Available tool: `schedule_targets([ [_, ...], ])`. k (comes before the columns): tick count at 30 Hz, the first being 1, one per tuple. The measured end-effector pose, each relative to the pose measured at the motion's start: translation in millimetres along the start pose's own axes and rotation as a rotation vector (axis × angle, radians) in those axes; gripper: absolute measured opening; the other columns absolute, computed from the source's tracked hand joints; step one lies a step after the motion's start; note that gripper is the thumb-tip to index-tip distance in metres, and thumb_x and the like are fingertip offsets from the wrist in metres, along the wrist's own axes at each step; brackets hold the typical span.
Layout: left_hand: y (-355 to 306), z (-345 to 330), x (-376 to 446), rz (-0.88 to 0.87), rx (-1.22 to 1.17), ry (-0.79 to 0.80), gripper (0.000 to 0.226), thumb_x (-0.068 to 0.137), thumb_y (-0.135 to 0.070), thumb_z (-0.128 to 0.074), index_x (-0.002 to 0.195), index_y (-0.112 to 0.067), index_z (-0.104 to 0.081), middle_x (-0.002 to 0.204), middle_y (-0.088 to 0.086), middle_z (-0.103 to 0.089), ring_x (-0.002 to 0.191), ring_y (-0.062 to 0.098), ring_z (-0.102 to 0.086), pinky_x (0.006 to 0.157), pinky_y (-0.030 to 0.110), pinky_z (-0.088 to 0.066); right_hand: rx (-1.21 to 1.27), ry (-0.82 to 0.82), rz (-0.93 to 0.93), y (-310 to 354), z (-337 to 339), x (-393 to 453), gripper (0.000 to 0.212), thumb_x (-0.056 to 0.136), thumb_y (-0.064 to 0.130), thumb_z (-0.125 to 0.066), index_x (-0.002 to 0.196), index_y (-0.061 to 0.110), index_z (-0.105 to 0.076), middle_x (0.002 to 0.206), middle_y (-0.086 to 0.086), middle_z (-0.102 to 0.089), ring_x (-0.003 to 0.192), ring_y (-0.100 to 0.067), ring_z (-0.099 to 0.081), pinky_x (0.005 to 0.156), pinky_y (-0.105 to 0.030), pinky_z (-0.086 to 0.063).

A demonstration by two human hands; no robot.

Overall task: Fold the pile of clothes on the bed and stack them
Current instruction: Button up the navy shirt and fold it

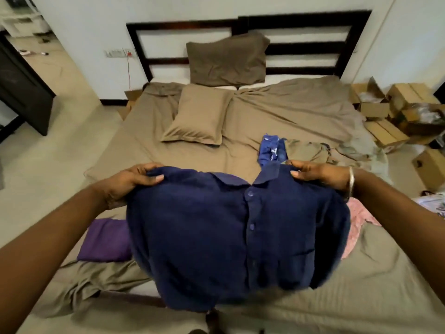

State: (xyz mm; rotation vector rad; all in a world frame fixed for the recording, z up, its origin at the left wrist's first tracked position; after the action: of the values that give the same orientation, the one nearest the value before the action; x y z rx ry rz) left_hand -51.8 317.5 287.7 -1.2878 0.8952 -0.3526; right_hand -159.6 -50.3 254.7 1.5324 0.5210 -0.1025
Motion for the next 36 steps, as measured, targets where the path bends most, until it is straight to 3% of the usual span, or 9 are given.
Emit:
schedule_targets([
  [4, 70, 52, 72, -0.017, 0.345, -0.292, 0.04, 0.099, 0.001, -0.05, 0.088, -0.029, -0.074, 0.086, -0.008, -0.073, 0.088, 0.01, -0.064, 0.077, 0.015, -0.049, -0.261, -0.255, 0.044, -59, 18, 66, 0.074, 0.078, 0.064, -0.069, 0.12, 0.003, -0.058, 0.121, -0.005, -0.064, 0.11, -0.009, -0.056, 0.103, -0.031, -0.044],
  [6, 126, 76, 119, -0.016, 0.391, -0.36, 0.046, 0.1, 0.0, -0.048, 0.086, -0.039, -0.07, 0.085, -0.012, -0.07, 0.087, 0.008, -0.063, 0.079, 0.016, -0.047, -0.339, -0.32, 0.011, -111, 24, 103, 0.061, 0.081, 0.067, -0.061, 0.117, 0.018, -0.061, 0.113, 0.017, -0.067, 0.108, 0.007, -0.054, 0.105, -0.026, -0.041],
  [9, 195, 93, 172, -0.01, 0.428, -0.44, 0.038, 0.101, -0.008, -0.05, 0.087, -0.041, -0.065, 0.084, -0.013, -0.068, 0.087, 0.016, -0.062, 0.076, 0.017, -0.047, -0.405, -0.402, 0.013, -167, 32, 145, 0.076, 0.079, 0.082, -0.044, 0.111, 0.016, -0.063, 0.103, 0.007, -0.068, 0.095, 0.008, -0.055, 0.095, -0.024, -0.042],
  [14, 248, 118, 266, -0.152, 0.455, -0.621, 0.03, 0.101, -0.004, -0.049, 0.091, -0.032, -0.057, 0.082, -0.019, -0.063, 0.082, 0.0, -0.056, 0.074, -0.001, -0.037, -0.628, -0.466, 0.049, -218, 87, 253, 0.023, 0.101, 0.032, -0.048, 0.11, 0.016, -0.062, 0.103, 0.0, -0.065, 0.1, -0.005, -0.055, 0.09, -0.029, -0.043],
  [19, 285, 175, 385, -0.122, 0.783, -0.793, 0.025, 0.1, -0.024, -0.051, 0.124, -0.028, -0.058, 0.109, 0.007, -0.068, 0.105, 0.03, -0.06, 0.086, 0.034, -0.044, -0.892, -0.647, 0.12, -238, 161, 369, 0.033, 0.1, 0.026, -0.05, 0.12, 0.001, -0.051, 0.103, -0.02, -0.061, 0.094, -0.028, -0.059, 0.073, -0.032, -0.036],
  [22, 337, 171, 417, 0.147, 0.97, -0.829, 0.049, 0.099, -0.033, -0.049, 0.146, -0.025, -0.039, 0.143, 0.009, -0.049, 0.131, 0.035, -0.041, 0.1, 0.054, -0.034, -1.083, -0.71, -0.017, -294, 171, 401, 0.049, 0.096, 0.031, -0.056, 0.135, 0.005, -0.043, 0.127, -0.026, -0.05, 0.108, -0.046, -0.054, 0.085, -0.044, -0.045],
  [26, 393, 121, 407, 0.049, 1.037, -0.751, 0.047, 0.1, -0.044, -0.039, 0.143, -0.026, -0.045, 0.152, 0.001, -0.042, 0.141, 0.027, -0.033, 0.105, 0.055, -0.031, -1.215, -0.77, 0.065, -354, 120, 380, 0.051, 0.095, 0.047, -0.041, 0.129, 0.011, -0.052, 0.136, -0.015, -0.051, 0.114, -0.04, -0.055, 0.087, -0.052, -0.048],
  [30, 470, 113, 389, 0.317, 1.063, -0.546, 0.059, 0.1, -0.059, -0.025, 0.154, -0.042, -0.013, 0.164, -0.012, -0.008, 0.152, 0.021, -0.006, 0.116, 0.059, -0.013, -1.292, -0.579, -0.127, -432, 107, 369, 0.07, 0.094, 0.061, -0.022, 0.151, 0.022, -0.033, 0.162, -0.01, -0.019, 0.148, -0.029, -0.023, 0.118, -0.052, -0.017],
  [36, 491, 136, 397, 0.369, 1.155, -0.531, 0.058, 0.098, -0.061, -0.012, 0.152, -0.048, 0.005, 0.163, -0.02, 0.007, 0.152, 0.017, 0.004, 0.115, 0.064, -0.001, -1.167, -0.528, -0.194, -468, 128, 379, 0.069, 0.097, 0.066, -0.023, 0.156, 0.036, -0.004, 0.165, 0.002, 0.008, 0.152, -0.018, 0.002, 0.12, -0.039, 0.009],
])
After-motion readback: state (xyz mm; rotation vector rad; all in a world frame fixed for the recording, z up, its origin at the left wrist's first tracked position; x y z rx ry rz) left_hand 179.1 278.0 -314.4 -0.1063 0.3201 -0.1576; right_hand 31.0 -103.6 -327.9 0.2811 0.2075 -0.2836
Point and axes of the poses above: each hand's wrist, its own x-axis towards the middle knuckle, its own z-axis out of the back of the hand, y = z × x, the point moved 7 cm from there along x, towards the middle knuckle
